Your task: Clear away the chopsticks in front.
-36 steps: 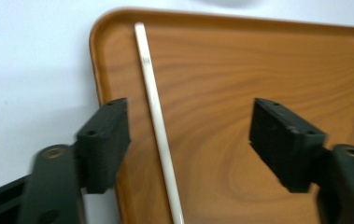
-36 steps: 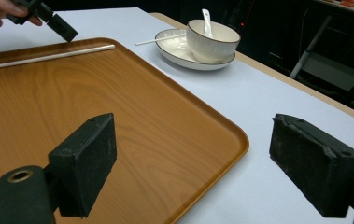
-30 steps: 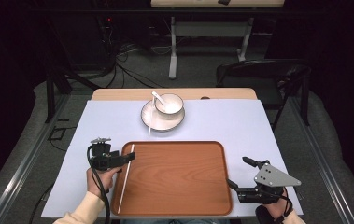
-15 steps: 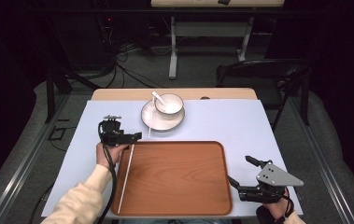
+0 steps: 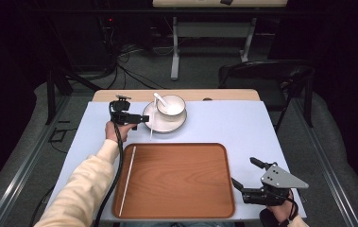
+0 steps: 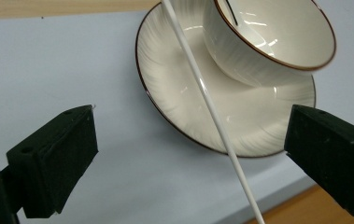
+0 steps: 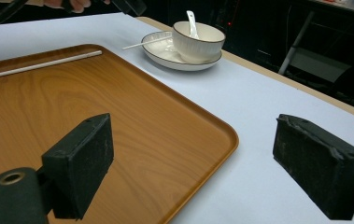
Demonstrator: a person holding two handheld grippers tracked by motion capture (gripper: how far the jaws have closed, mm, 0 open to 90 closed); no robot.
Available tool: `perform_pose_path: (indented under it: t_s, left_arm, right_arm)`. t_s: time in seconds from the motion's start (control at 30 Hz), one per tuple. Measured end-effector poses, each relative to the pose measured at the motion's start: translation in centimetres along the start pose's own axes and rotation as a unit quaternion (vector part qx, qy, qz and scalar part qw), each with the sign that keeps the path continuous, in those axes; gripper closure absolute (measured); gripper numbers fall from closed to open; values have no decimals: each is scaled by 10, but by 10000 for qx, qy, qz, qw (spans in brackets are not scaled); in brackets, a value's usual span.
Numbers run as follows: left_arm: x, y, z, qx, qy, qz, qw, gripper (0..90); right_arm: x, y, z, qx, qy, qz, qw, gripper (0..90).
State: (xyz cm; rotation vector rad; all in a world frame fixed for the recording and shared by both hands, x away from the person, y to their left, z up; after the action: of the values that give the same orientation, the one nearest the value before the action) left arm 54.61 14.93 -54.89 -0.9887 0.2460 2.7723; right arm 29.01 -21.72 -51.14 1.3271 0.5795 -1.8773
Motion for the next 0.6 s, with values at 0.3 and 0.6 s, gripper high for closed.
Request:
perform_pose_path:
  t_s: [0.3,0.6]
  left_arm:
    - [-18,2,-27,-107,-268,-128,9995,48]
    - [-26,10,-43,-111,-430,-115,9989,371]
  right_arm:
    - [1,-1,0,-58,-56,15,10000,131]
    - [2,-1,0,-73,-85,20,9999,135]
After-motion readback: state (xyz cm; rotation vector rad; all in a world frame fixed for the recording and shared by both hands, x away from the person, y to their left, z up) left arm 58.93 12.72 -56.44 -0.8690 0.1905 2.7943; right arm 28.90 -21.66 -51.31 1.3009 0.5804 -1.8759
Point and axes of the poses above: each handheld gripper's, and its own axes: z roughly backward along the jaws, x roughly out of its underside, y roughly to its right, the point moved 8 cm from there along -z, roughly forward along the jaws, and after that the axes turned 13 degrees about -x, right-handed, at the moved point
